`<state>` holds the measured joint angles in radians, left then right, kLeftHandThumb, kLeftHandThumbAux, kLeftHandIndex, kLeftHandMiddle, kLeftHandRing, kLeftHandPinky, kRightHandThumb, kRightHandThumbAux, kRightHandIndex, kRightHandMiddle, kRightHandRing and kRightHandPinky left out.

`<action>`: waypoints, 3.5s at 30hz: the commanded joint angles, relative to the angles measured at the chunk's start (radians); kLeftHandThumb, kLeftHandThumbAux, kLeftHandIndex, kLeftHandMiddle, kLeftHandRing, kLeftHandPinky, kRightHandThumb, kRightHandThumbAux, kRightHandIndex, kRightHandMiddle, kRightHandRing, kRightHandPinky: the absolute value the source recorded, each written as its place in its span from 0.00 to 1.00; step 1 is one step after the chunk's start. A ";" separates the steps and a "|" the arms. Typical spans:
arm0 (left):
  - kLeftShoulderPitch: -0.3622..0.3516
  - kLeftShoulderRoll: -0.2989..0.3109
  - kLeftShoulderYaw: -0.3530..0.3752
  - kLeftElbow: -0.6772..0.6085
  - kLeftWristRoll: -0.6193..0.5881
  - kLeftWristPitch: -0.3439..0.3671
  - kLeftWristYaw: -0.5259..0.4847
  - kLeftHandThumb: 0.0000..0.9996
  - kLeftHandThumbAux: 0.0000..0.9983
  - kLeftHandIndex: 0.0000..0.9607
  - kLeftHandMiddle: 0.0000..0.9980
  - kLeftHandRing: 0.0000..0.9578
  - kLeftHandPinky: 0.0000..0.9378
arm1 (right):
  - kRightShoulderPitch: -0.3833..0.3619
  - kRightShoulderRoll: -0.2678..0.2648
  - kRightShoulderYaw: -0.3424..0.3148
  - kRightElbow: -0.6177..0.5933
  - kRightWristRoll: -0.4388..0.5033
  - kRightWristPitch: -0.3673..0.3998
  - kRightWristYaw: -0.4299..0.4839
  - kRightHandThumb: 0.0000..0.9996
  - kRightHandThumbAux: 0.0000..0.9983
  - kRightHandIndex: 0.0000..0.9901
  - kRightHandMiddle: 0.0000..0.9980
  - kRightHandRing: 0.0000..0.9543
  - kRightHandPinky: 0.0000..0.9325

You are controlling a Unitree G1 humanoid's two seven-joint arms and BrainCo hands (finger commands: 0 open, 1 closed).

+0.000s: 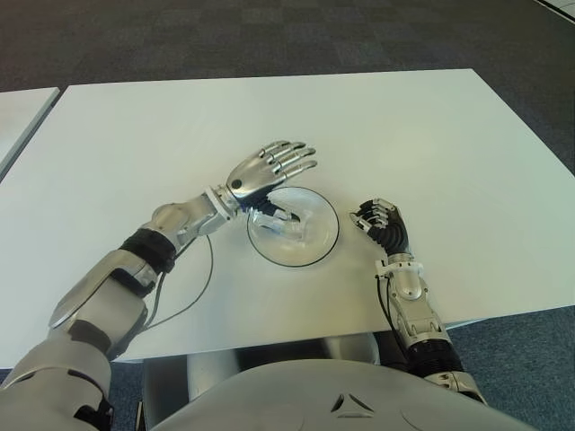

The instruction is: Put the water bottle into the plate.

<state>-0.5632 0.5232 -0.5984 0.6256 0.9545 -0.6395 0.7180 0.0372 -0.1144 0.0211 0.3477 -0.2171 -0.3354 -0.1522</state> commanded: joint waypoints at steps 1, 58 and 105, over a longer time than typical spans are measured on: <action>0.046 -0.029 0.057 -0.003 -0.113 -0.043 -0.051 0.08 0.30 0.00 0.00 0.00 0.00 | 0.007 0.001 0.002 0.018 0.001 0.024 0.003 0.71 0.73 0.43 0.52 0.54 0.56; 0.435 -0.619 0.820 -0.252 -1.568 0.253 -0.760 0.00 0.61 0.00 0.00 0.07 0.24 | -0.007 -0.009 0.001 0.028 0.013 0.015 0.023 0.71 0.73 0.43 0.51 0.54 0.57; 0.752 -0.526 0.743 -0.343 -0.769 0.119 -0.475 0.67 0.73 0.46 0.65 0.67 0.68 | -0.004 0.002 0.009 0.028 0.006 0.020 0.015 0.71 0.73 0.43 0.52 0.54 0.56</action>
<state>0.1666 -0.0068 0.1572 0.2928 0.1598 -0.5417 0.2272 0.0258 -0.1210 0.0218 0.3620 -0.2106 -0.3353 -0.1388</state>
